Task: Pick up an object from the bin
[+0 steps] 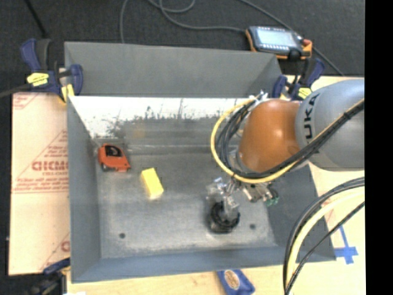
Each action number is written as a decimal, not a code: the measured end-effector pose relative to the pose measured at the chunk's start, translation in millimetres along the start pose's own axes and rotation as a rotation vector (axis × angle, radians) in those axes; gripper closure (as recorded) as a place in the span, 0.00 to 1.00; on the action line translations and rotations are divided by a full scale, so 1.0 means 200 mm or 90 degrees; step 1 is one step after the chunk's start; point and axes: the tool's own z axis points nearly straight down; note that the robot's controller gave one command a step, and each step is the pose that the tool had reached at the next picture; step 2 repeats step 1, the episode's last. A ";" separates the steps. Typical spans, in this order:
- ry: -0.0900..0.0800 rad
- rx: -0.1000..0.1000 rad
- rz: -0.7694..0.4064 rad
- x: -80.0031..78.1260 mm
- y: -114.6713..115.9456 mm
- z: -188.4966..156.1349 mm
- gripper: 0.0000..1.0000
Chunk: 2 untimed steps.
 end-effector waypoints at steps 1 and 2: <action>-0.001 0.000 -0.005 -0.05 0.05 -0.07 1.00; -0.001 0.000 -0.005 -0.05 0.05 -0.07 1.00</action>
Offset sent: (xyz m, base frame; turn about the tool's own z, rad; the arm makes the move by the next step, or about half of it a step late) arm -0.0261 0.0185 0.1206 -0.0309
